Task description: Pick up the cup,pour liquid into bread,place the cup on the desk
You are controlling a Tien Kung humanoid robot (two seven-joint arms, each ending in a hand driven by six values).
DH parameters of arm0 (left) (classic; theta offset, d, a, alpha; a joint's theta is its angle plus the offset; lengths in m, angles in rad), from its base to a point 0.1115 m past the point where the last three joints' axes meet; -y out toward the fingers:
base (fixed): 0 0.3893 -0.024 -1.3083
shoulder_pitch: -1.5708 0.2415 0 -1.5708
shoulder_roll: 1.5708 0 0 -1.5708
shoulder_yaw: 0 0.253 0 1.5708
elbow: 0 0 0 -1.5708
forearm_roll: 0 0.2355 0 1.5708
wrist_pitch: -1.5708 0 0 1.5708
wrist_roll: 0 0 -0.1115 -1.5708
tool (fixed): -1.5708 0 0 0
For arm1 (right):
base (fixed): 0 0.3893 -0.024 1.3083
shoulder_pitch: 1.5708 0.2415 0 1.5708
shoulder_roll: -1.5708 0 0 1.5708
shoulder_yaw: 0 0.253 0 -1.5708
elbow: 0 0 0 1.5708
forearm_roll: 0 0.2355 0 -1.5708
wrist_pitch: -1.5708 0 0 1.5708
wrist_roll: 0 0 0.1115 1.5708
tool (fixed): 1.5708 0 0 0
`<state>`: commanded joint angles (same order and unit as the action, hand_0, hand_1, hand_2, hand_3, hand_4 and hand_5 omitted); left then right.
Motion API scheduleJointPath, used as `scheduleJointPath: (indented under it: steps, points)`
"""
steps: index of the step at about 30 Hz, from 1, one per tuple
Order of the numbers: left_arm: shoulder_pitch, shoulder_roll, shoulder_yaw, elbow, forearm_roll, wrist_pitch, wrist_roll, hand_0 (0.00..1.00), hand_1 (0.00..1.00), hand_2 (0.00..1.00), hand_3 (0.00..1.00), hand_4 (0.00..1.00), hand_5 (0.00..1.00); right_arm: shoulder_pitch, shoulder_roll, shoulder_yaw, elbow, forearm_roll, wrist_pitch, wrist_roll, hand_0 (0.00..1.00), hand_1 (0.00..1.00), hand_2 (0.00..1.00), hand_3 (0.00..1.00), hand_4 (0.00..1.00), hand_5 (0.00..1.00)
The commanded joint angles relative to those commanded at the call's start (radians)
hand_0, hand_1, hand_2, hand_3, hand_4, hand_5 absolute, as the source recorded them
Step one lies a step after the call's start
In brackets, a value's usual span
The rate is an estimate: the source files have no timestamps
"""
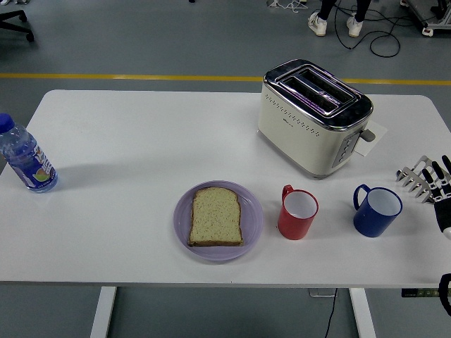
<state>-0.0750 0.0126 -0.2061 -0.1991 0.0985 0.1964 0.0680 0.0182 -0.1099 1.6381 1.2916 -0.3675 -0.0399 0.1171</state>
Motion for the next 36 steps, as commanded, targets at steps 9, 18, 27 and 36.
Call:
scheduleJointPath:
  steps: [9, 18, 27, 36]
  points:
    - [0.002, 0.000, 0.009, 0.000, 0.000, 0.000, 0.000, 0.635, 0.641, 0.652, 0.504, 0.241, 0.859, -0.002, 0.000, 0.001, -0.002, 0.010, -0.009, 0.011, 0.675, 0.592, 0.648, 0.615, 0.685, 0.454]
    - [-0.001, 0.000, -0.004, -0.001, 0.003, 0.000, 0.000, 0.635, 0.641, 0.652, 0.504, 0.240, 0.856, 0.001, 0.004, -0.003, -0.004, 0.020, -0.016, 0.022, 0.676, 0.587, 0.644, 0.614, 0.686, 0.431]
    - [-0.007, 0.000, -0.013, -0.001, 0.006, 0.000, 0.000, 0.635, 0.641, 0.652, 0.503, 0.239, 0.854, 0.007, 0.004, -0.001, -0.004, 0.034, -0.026, 0.030, 0.670, 0.585, 0.641, 0.611, 0.681, 0.422]
    - [-0.013, 0.003, -0.023, -0.001, 0.009, 0.000, 0.001, 0.635, 0.641, 0.652, 0.503, 0.241, 0.852, 0.010, 0.009, -0.002, -0.005, 0.049, -0.032, 0.033, 0.663, 0.579, 0.637, 0.606, 0.682, 0.397]
